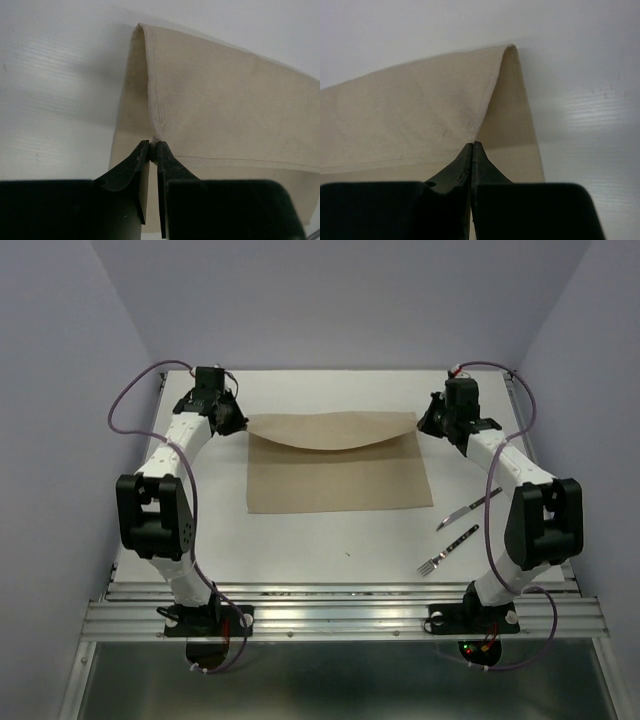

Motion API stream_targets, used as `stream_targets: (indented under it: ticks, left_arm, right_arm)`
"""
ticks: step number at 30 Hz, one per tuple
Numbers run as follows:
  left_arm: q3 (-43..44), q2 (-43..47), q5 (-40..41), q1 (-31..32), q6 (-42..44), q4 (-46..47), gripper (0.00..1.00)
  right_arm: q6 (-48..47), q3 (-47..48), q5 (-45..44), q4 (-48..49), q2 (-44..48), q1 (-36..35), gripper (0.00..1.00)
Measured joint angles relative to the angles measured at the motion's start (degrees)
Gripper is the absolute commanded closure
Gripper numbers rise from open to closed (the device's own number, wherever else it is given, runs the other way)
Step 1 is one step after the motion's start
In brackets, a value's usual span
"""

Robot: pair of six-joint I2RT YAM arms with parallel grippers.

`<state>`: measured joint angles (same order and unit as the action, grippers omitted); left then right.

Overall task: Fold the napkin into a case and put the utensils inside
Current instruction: Fold and flatten the napkin at the center of the board.

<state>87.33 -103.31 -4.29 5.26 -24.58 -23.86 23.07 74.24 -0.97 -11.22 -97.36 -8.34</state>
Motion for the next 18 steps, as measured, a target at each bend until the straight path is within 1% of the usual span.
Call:
stream_targets:
  ticks: [3, 7, 12, 18]
  left_arm:
    - [-8.17, 6.73, -0.2, 0.31, -0.5, 1.6, 1.0]
    - [-16.96, 12.74, -0.83, 0.44, -1.7, 3.63, 1.0]
    - [-25.22, 16.7, -1.36, 0.81, -2.91, 5.4, 1.0]
    - [-32.33, 20.09, -1.51, 1.07, -3.63, 6.58, 1.0]
  right_arm:
    - [0.57, -5.46, 0.81, -0.15, 4.46, 0.0, 0.99]
    - [1.46, -13.22, 2.14, -0.02, 9.05, 0.0, 0.99]
    - [2.49, -21.27, 3.15, -0.98, 12.57, 0.0, 0.99]
    - [3.37, -25.35, 3.15, -1.62, 17.11, 0.0, 0.99]
